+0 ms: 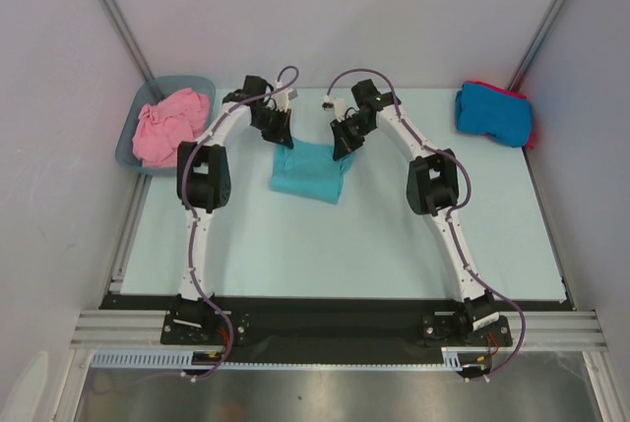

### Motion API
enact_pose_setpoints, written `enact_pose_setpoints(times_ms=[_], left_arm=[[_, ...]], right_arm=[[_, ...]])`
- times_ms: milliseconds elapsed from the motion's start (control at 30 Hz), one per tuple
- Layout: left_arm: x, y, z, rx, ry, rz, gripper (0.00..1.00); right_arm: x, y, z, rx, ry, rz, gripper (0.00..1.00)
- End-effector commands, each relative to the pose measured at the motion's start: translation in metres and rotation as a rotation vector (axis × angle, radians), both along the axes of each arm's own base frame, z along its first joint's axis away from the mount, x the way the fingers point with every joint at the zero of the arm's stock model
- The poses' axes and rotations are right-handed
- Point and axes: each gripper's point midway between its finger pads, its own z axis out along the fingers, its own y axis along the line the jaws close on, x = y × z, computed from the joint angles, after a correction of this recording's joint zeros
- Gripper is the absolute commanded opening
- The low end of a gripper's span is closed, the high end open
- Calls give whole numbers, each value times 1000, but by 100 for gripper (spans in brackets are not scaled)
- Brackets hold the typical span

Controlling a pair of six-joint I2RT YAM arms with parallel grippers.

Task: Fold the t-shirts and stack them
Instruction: Fold the tshirt

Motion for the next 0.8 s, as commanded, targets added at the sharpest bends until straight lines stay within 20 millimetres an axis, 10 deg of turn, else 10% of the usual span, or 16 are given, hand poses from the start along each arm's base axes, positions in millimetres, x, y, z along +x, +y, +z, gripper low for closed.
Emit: enact_pose_setpoints(times_ms=[0,333,700,767], left_arm=[[9,25,1,188,-68,-11,0],[22,32,-15,422,-156,-61,0],[15,18,38,356,-242,-100,0],[5,18,45,341,-235,-132,20]], right_arm=[[10,6,27,34,-67,-2,0],[8,9,32,34,-73,4,0],[5,9,39,22,-90,12,0],[4,9,39,20,-91,15,0]])
